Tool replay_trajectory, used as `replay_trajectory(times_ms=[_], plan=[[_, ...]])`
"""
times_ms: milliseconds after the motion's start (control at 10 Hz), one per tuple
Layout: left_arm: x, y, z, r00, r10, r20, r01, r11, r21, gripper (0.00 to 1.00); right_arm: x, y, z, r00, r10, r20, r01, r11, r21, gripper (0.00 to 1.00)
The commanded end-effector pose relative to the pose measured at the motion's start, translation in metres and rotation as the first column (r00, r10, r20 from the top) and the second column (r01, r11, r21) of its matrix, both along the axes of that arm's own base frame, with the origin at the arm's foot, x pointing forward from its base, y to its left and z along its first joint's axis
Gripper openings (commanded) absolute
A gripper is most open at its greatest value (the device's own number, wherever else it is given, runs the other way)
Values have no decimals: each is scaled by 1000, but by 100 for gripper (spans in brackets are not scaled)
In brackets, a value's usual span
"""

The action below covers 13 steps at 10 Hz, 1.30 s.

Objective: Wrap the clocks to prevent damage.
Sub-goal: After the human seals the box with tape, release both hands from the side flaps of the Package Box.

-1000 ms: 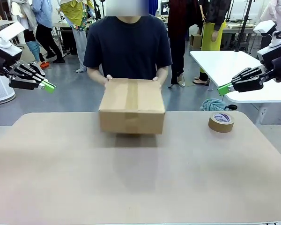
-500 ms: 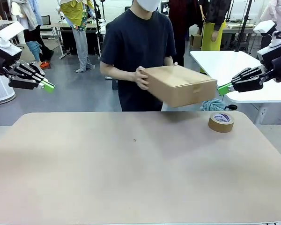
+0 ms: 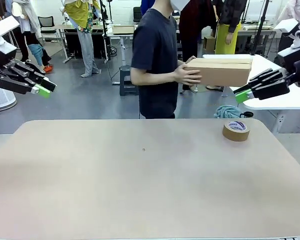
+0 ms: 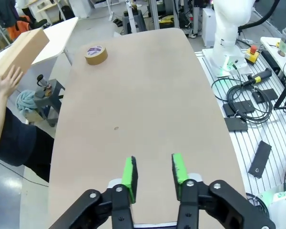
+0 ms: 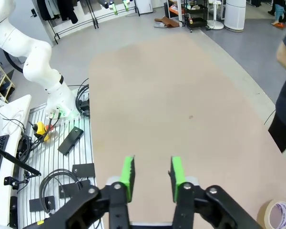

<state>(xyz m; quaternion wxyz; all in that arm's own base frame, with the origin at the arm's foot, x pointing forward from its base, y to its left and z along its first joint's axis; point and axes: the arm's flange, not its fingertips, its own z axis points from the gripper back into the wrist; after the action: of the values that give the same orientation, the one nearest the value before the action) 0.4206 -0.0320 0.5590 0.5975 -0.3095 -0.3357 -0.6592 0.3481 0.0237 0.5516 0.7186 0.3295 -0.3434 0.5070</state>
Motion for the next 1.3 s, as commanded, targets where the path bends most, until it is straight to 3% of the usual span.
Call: replay_trajectory(times_ms=[0,100,200,1100,1200], plan=[[2,-4,1,999,-1,-40,1,1000,-2,100,-3,10,2,1000,-3,-17,3,1000,2,84],[4,-5,1,999,-6,-48,6,1000,3,90,-4,11,5,1000,-3,-12,3,1000,8,94],[2,-6,-1,999,-10,-53,10,1000,-2,98,-5,10,4,1000,-2,-8,2,1000,8,100],[0,-8,-3,997,-56,-58,58,998,40,100,-6,10,2,999,37,-34,-37,999,-5,100],[0,-7,-9,998,-40,-46,40,999,-1,100,-3,6,4,1000,14,1,-14,1000,-1,100]])
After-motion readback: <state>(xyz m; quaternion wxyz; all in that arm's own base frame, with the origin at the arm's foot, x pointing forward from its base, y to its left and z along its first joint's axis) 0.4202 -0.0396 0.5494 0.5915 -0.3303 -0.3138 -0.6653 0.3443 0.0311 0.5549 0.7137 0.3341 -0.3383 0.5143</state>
